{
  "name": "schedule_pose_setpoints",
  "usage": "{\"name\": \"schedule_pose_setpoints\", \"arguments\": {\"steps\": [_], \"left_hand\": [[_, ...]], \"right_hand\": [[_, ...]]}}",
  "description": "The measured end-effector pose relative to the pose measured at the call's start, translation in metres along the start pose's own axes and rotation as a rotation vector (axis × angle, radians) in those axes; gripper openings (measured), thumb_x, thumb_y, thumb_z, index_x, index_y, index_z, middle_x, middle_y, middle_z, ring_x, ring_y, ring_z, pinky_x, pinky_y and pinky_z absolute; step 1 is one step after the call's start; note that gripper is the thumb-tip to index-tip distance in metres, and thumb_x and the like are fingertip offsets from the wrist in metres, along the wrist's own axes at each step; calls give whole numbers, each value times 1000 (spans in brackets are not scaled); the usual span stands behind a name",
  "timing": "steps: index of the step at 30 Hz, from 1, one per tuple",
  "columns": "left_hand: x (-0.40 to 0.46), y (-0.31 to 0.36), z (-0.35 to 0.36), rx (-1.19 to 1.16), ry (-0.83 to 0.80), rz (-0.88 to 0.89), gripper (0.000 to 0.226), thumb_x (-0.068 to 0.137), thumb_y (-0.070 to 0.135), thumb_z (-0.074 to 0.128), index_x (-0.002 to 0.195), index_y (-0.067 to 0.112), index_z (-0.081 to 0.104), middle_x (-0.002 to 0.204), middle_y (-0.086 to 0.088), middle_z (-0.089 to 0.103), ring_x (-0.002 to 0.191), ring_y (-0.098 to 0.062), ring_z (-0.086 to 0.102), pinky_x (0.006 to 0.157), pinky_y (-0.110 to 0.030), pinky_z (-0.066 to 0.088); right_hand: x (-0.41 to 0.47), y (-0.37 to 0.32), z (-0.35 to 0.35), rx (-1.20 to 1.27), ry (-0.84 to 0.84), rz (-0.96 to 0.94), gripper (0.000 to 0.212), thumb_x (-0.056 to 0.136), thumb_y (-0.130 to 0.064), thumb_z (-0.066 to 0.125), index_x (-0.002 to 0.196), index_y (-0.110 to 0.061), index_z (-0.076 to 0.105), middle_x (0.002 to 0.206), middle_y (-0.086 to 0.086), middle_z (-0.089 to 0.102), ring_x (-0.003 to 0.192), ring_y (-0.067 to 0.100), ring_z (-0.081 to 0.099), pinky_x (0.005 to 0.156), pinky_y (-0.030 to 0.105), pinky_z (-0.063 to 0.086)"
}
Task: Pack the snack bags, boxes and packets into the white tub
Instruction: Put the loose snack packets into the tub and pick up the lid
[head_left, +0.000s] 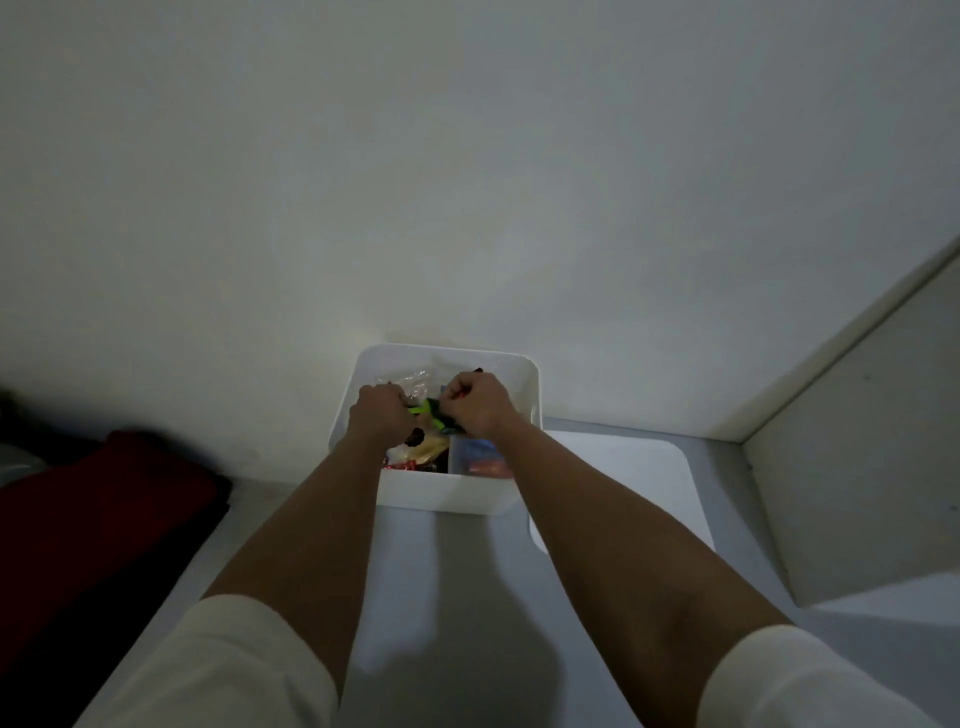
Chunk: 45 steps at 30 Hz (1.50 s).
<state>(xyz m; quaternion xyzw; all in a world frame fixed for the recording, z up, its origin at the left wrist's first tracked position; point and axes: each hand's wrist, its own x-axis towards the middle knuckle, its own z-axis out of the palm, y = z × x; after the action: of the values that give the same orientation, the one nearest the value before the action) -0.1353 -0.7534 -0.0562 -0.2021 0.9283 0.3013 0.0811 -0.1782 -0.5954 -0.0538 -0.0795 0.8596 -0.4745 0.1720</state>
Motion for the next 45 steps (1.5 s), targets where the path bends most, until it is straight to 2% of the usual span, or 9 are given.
{"name": "schedule_pose_setpoints", "arguments": {"steps": [3, 5, 13, 25, 28, 32, 37, 40, 45], "left_hand": [[2, 1, -4, -15, -53, -55, 39, 80, 15, 73, 118, 9, 67, 119, -12, 68, 112, -32, 63, 93, -36, 51], [11, -5, -1, -15, -51, -70, 40, 91, 21, 66, 127, 6, 61, 129, -15, 63, 120, -33, 59, 97, -36, 46], [23, 10, 11, -120, -51, -52, 29, 89, 24, 65, 108, 3, 71, 117, -17, 70, 109, -33, 64, 91, -35, 49], [-8, 149, 113, -135, -172, 220, 31, 88, 32, 60, 116, 21, 65, 123, -5, 67, 114, -27, 62, 99, -33, 46], [-16, 173, 145, 60, -170, 255, 35, 89, 40, 55, 120, 25, 60, 124, -4, 65, 120, -30, 53, 102, -39, 38], [-30, 181, 169, 449, 127, 288, 45, 84, 36, 59, 128, 25, 56, 143, -9, 49, 143, -38, 28, 116, -62, 13], [-36, 173, 207, 465, 183, 522, 41, 80, 30, 61, 118, 18, 63, 123, -10, 59, 118, -36, 51, 87, -45, 44], [-49, 159, 239, 252, -66, 314, 44, 88, 27, 61, 131, 18, 56, 128, -10, 54, 118, -33, 53, 85, -42, 51], [-60, 117, 289, 43, -283, -246, 86, 88, 35, 66, 157, 16, 16, 154, -22, 28, 138, -45, 35, 110, -53, 37]], "right_hand": [[9, 3, 22, -20, -221, 130, 47, 94, -19, 63, 139, -13, 55, 130, 10, 61, 116, 32, 64, 99, 41, 53], [13, 1, 26, -15, -236, 176, 54, 98, -22, 57, 150, -14, 42, 143, 11, 51, 131, 33, 54, 104, 35, 47], [22, 7, -13, -18, 40, 146, 29, 89, -7, 62, 116, -7, 72, 125, 10, 69, 112, 23, 64, 91, 25, 48], [-37, 98, -138, 9, 432, 216, 23, 90, -13, 57, 105, -16, 75, 110, 0, 75, 102, 18, 67, 87, 23, 47], [-52, 135, -168, -29, 448, 277, 20, 91, -16, 57, 101, -16, 74, 103, 0, 75, 97, 19, 68, 79, 24, 46], [-69, 193, -203, -75, 473, 390, 22, 94, -21, 54, 100, -13, 74, 95, 2, 74, 94, 22, 69, 75, 23, 44], [-82, 267, -225, -124, 398, 539, 23, 92, -22, 59, 110, -14, 71, 112, 7, 72, 107, 28, 67, 80, 27, 47], [-84, 305, -224, -163, 251, 666, 51, 90, -30, 62, 138, -12, 55, 138, 12, 58, 125, 32, 57, 98, 35, 47], [-88, 341, -210, -137, 155, 781, 76, 88, -37, 64, 152, -14, 31, 145, 17, 46, 130, 38, 49, 102, 43, 46]]}}
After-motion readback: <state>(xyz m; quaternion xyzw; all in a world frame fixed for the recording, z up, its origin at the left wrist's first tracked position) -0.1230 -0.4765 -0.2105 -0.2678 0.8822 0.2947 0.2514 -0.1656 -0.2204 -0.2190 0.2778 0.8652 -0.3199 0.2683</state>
